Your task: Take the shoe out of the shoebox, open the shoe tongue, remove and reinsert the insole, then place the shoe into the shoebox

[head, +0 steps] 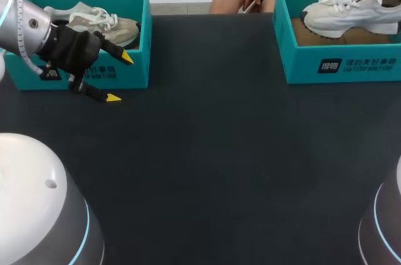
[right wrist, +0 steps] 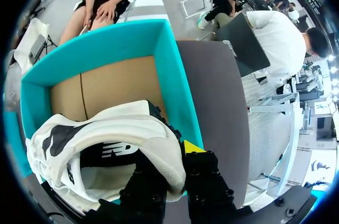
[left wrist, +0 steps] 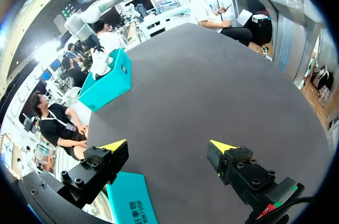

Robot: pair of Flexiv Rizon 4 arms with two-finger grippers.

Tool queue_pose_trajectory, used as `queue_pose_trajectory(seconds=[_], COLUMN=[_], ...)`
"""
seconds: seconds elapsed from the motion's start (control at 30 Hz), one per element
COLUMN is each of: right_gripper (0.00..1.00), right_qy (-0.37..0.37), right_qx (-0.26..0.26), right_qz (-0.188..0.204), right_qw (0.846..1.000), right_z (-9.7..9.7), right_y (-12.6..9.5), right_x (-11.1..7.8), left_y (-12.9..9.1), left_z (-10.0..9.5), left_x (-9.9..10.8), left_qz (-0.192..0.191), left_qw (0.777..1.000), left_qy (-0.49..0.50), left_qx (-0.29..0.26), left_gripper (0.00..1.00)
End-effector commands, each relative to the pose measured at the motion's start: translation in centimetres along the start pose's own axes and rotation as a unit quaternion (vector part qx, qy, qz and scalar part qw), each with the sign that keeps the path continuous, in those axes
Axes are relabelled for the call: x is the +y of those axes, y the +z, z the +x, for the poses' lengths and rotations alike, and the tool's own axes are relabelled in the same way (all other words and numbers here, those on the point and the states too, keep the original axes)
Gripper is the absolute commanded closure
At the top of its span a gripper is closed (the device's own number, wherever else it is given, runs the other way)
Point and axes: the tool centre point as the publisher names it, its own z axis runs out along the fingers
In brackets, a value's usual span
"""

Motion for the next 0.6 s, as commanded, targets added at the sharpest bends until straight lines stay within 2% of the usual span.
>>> queue_pose_trajectory(seconds=[0.03,0.6], right_gripper=[1.0,1.0], right_qy=[0.002,0.0], right_qx=[-0.004,-0.018], right_qz=[-0.004,0.005], right_qw=[1.0,1.0], right_z=[0.2,-0.5], right_y=[0.4,1.9], right_x=[-0.1,-1.9], left_y=[0.0,0.0], left_z=[0.0,0.0], left_x=[-0.1,-0.1], left_qz=[-0.001,-0.001], left_qw=[1.0,1.0], left_qy=[0.0,0.0], left_qx=[0.0,0.0], left_gripper=[0.0,0.0])
